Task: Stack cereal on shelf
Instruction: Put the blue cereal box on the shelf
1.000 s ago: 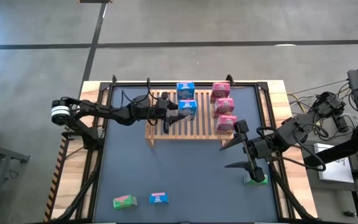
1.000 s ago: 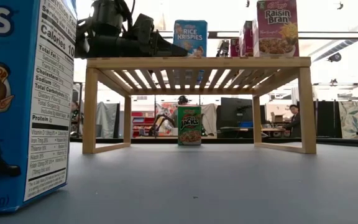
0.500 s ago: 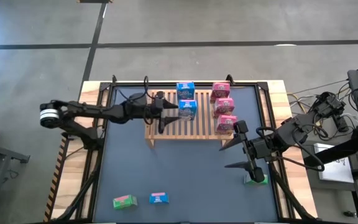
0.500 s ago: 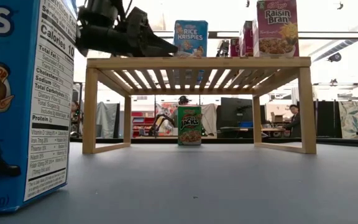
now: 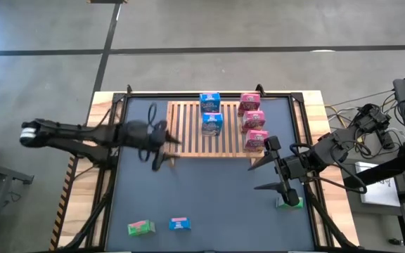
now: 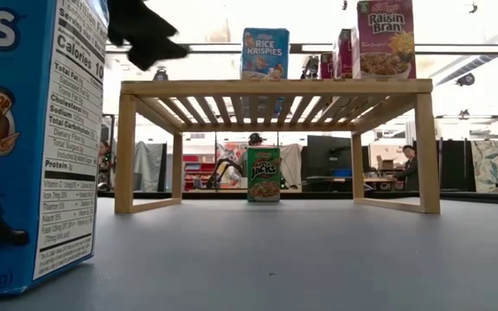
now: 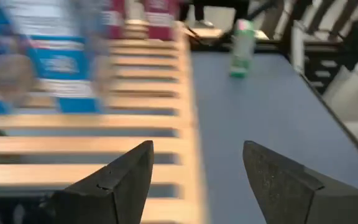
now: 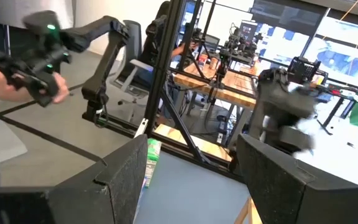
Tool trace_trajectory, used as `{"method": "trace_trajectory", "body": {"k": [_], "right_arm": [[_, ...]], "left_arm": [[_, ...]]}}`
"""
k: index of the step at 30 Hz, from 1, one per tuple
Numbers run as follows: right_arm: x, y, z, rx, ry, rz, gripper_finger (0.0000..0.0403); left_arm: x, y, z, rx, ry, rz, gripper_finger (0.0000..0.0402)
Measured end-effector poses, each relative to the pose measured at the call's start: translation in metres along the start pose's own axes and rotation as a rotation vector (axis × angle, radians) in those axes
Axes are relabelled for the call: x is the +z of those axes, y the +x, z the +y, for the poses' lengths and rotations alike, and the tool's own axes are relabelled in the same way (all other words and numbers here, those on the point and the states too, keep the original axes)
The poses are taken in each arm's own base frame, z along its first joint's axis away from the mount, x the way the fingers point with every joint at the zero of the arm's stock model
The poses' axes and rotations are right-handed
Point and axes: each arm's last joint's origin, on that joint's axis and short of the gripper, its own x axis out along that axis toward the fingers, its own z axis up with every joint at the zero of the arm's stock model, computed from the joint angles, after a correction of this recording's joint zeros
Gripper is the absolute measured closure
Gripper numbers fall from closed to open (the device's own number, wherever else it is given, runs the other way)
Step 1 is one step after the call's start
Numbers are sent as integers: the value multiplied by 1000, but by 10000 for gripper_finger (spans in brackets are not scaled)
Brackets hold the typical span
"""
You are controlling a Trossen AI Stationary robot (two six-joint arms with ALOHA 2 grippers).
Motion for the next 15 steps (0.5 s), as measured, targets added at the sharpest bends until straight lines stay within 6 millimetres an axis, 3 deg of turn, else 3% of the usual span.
{"method": "trace_trajectory", "body": {"k": [5,9,15], "right_arm": [[-1,0,0,-16,0,5,167],[-2,1,0,-16,0,7,167],[-3,1,0,-16,2,8,167]], "left_arm": [[-4,-9,-70,-52,60,-32,170],[-15,-20,-119,9,93,-68,170],[-37,-20,-155,15,-7,-39,171]]}}
